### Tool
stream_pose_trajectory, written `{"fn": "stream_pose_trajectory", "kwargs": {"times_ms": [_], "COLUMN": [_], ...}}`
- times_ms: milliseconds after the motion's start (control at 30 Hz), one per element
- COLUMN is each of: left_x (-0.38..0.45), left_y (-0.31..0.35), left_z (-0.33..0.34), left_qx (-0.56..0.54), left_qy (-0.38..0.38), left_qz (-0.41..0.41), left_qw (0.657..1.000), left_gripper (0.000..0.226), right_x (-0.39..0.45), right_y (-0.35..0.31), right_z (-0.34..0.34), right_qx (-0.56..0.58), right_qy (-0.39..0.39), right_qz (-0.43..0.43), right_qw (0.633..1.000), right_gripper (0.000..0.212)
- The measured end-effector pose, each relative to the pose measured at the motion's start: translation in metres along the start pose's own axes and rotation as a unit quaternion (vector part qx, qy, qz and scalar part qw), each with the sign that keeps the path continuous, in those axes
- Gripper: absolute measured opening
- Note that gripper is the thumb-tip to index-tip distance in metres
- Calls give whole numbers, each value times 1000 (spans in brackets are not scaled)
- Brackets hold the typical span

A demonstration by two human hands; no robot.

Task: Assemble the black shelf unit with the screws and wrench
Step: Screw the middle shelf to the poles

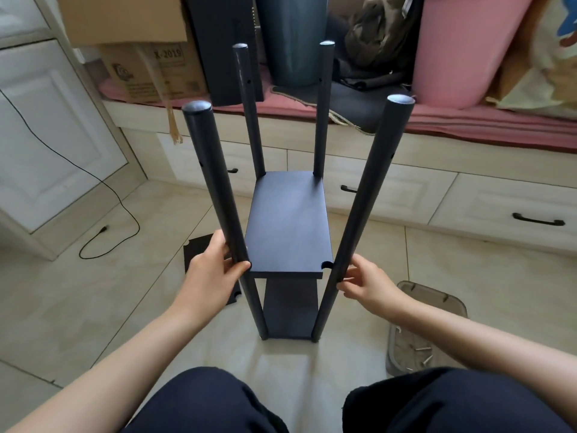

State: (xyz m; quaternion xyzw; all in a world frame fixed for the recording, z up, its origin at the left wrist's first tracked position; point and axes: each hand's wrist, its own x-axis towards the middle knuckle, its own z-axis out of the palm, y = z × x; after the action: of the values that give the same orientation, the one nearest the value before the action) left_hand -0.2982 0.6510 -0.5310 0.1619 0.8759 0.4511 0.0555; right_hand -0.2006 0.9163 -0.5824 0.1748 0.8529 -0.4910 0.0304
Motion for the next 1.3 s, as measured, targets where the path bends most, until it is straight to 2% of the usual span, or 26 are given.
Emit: {"fn": "stream_pose_trajectory", "kwargs": {"times_ms": [100, 200, 267, 367, 433, 500, 567, 600, 667, 1000, 1300], "left_x": [-6, -13, -18, -19, -12, 1, 17, 23, 33, 43, 44], "left_y": [6, 18, 30, 54, 65, 68, 63, 59, 52, 47, 44], "left_z": [-5, -7, -3, 9, 22, 36, 51, 56, 65, 81, 82], "left_qx": [62, 177, 163, 200, 224, 289, 408, 453, 494, 434, 435], "left_qy": [-29, -102, -163, -226, -209, -181, -194, -217, -258, -254, -253], "left_qz": [-76, -133, -150, -58, 35, 145, 235, 244, 220, 169, 189], "left_qw": [995, 970, 961, 952, 951, 929, 861, 829, 801, 847, 843], "left_gripper": [22, 12, 19, 11, 5, 22, 56, 74, 96, 90, 96], "right_x": [-6, -15, -20, -27, -30, -33, -34, -35, -36, -40, -34], "right_y": [-8, -24, -39, -64, -75, -83, -88, -89, -89, -84, -90], "right_z": [-16, -35, -45, -55, -56, -55, -54, -53, -54, -55, -45], "right_qx": [-32, -17, 15, 60, 70, 65, 65, 63, 55, 28, -2], "right_qy": [1, 31, 50, 60, 51, 55, 70, 75, 77, 64, 63], "right_qz": [-20, -57, -82, -115, -129, -139, -144, -145, -144, -168, -197], "right_qw": [999, 998, 995, 990, 988, 987, 985, 985, 985, 983, 978], "right_gripper": [21, 20, 21, 25, 27, 25, 20, 18, 16, 19, 23]}}
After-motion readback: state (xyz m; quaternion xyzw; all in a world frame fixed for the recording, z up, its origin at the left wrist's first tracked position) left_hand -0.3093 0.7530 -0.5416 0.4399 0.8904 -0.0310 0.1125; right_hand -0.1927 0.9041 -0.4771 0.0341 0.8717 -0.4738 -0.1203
